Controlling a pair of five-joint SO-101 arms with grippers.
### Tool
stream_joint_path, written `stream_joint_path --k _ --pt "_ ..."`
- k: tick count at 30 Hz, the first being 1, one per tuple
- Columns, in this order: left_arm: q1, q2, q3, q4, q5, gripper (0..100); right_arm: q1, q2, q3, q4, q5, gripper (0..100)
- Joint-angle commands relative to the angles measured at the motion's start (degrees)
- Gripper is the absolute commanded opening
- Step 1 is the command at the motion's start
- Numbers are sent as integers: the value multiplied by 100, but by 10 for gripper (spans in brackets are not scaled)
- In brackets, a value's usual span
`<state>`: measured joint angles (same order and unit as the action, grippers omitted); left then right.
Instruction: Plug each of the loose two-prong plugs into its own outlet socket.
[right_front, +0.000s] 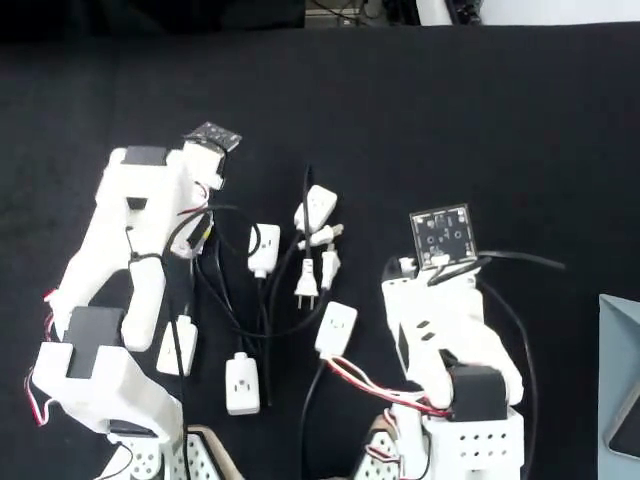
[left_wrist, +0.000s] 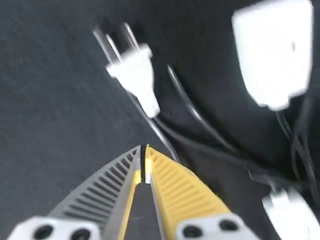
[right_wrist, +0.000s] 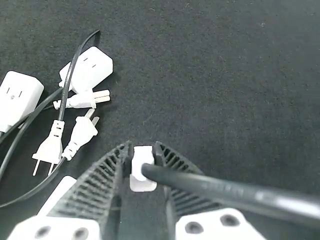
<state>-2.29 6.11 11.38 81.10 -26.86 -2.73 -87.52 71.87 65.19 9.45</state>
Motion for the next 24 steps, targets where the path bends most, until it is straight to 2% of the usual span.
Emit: stream_joint_path --k 1,4,6,9,13,19,24 --pt "57 -62 -716 1081 -176 34 -79 -22 -40 26 44 14" --pt "136 -62 -1015 1776 -149 34 -352 -31 -22 26 9 14" --pt "163 -62 -1007 1952 -149 44 -466 -31 -4 26 9 14" --pt "101 -62 -840 1952 0 85 -484 -31 -4 26 9 14" --pt "84 -343 -532 1943 26 66 -484 -31 -4 26 9 14" --pt "110 -2084 382 1855 378 85 -484 -31 -4 26 9 14" --pt "57 -3165 1648 1187 1169 177 -492 -31 -4 26 9 14"
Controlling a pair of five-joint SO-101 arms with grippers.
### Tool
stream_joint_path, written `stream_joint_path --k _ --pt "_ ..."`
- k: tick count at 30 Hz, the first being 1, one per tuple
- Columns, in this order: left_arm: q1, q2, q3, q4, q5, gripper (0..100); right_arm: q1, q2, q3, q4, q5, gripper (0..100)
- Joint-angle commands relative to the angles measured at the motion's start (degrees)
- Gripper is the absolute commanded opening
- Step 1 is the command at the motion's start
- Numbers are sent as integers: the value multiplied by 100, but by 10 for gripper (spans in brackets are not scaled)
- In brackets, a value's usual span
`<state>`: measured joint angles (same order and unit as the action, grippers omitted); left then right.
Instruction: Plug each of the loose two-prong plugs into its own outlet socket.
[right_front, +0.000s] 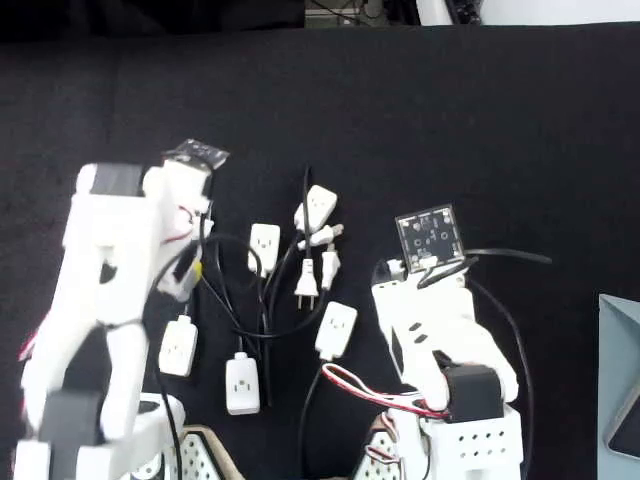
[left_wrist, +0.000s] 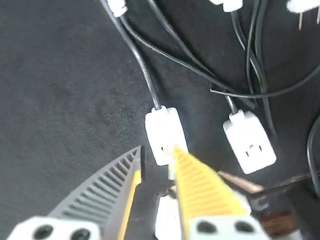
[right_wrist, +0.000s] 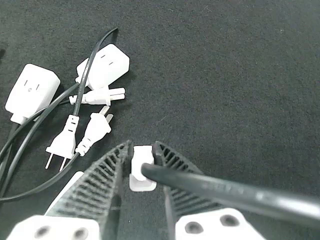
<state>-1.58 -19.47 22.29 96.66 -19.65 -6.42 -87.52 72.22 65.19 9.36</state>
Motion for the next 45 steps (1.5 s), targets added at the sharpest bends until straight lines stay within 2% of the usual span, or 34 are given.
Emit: stream_joint_path --k 1,4,9,19,29,31,34,35,37,45 --pt "-22 -738 822 -501 615 202 -123 -31 -40 26 18 14" --pt "-31 -905 1490 -853 941 243 -105 -31 -40 26 18 14" --pt "-40 -905 2202 -1398 993 241 -105 -31 -40 26 18 14" --pt "-787 -905 3389 -2945 949 241 -114 -31 -40 26 18 14" --pt "-716 -949 4075 -3754 949 238 -123 -31 -40 26 18 14" --pt "-690 -958 4092 -3930 949 188 -123 -31 -40 26 18 14" --pt "-646 -958 3925 -4264 949 36 -123 -31 -40 26 18 14" --pt "-629 -958 3837 -4299 949 20 -123 -31 -40 26 18 14" --pt "-629 -958 3626 -4264 985 54 -123 -31 -40 26 18 14" --pt "-567 -958 2510 -4290 949 30 -123 -31 -40 26 18 14"
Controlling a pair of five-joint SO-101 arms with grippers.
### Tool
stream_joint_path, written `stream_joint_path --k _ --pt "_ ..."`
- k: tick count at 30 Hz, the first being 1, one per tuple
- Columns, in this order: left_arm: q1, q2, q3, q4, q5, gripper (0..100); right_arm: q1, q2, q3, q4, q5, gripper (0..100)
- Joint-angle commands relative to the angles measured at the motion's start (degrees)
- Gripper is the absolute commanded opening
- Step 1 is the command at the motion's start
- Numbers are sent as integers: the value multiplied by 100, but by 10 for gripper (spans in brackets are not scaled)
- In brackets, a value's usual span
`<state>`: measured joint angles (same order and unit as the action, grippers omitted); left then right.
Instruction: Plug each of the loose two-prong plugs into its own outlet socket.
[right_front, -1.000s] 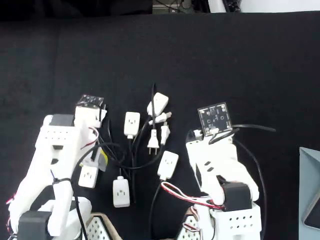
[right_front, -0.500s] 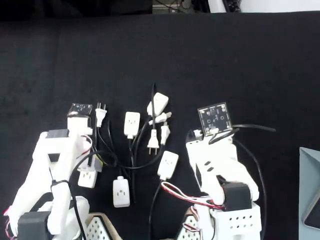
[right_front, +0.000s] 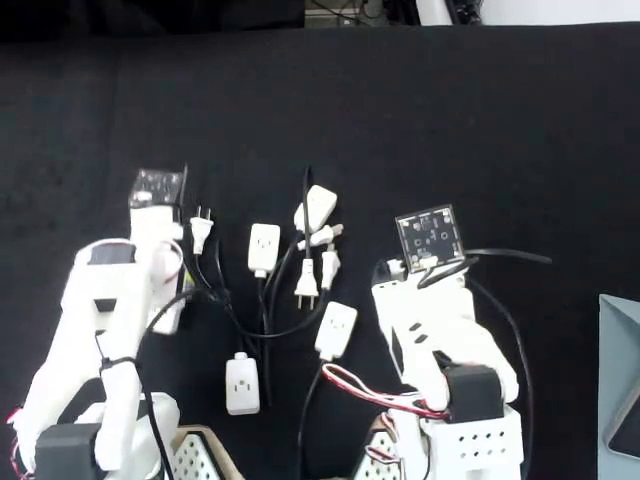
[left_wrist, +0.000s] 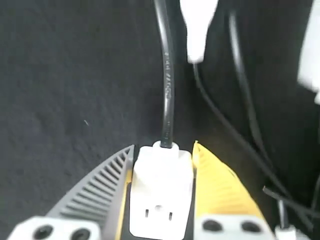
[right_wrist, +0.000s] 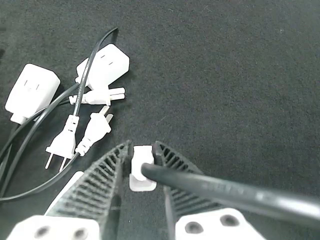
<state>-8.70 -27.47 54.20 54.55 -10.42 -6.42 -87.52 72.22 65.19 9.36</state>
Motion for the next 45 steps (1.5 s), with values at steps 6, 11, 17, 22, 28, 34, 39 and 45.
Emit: stream_joint_path --k 6,11,17,22,28,34,39,45 --pt "822 -158 -1182 -62 26 30 -123 -31 -40 26 18 14" --pt "1305 -97 -936 -79 -26 45 -105 -31 -40 26 18 14" --pt "840 -167 -611 -53 -413 217 -123 -31 -40 26 18 14" --pt "251 -167 -936 229 -800 216 -123 -31 -40 26 18 14" --pt "224 -167 -1323 1116 -1029 216 -123 -31 -40 26 18 14" --pt "866 -158 -1156 1275 -1020 216 -123 -31 -40 26 18 14" --pt "1077 -79 -831 853 -756 216 -123 -31 -40 26 18 14" --pt "1051 466 -259 193 -730 216 -123 -31 -31 26 18 14"
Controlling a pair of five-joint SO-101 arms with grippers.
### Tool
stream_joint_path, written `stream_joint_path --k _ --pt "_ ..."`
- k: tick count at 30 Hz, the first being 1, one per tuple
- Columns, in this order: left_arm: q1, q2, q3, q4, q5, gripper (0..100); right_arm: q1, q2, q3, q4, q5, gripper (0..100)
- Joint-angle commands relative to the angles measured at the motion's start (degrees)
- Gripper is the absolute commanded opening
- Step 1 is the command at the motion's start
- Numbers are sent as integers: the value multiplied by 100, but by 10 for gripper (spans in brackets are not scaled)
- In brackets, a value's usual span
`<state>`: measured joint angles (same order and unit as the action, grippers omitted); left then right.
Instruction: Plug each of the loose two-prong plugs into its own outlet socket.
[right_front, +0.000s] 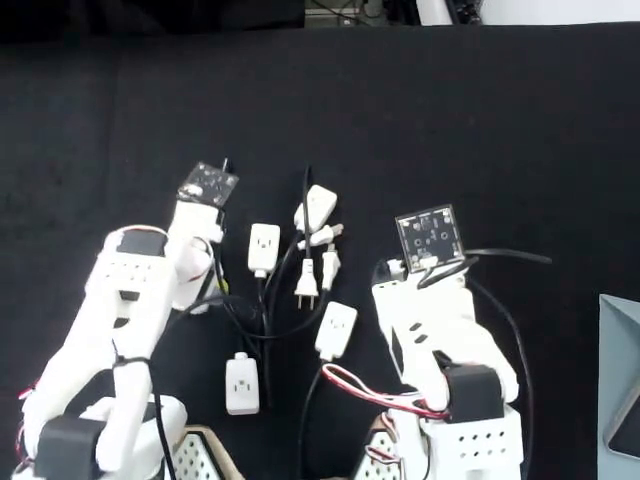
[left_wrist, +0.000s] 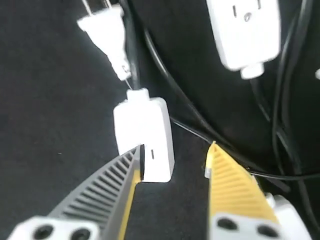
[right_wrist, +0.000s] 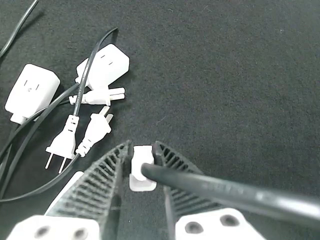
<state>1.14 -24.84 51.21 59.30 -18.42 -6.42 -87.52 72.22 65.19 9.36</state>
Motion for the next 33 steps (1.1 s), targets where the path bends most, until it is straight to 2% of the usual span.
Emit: stream_joint_path --k 1,5,8,12,16,24,29,33 --pt "-40 352 57 -343 70 216 -123 -31 -31 26 18 14" --pt "-804 905 -338 -457 35 216 -114 -40 4 26 18 14" --pt "-1358 1196 -734 -413 -316 216 -114 -40 13 26 18 14" --pt "-1736 1363 -989 -404 -457 216 -114 -40 13 26 18 14" --pt "-1842 1354 -1165 -387 -457 216 -123 -40 13 26 18 14" --pt "-2044 1363 -2141 308 -457 220 -123 -40 13 26 35 14" --pt "-1938 1363 -2774 800 -484 221 -123 -40 13 18 35 14" --pt "-1763 1424 -2782 1073 -1152 221 -123 -40 13 18 26 14"
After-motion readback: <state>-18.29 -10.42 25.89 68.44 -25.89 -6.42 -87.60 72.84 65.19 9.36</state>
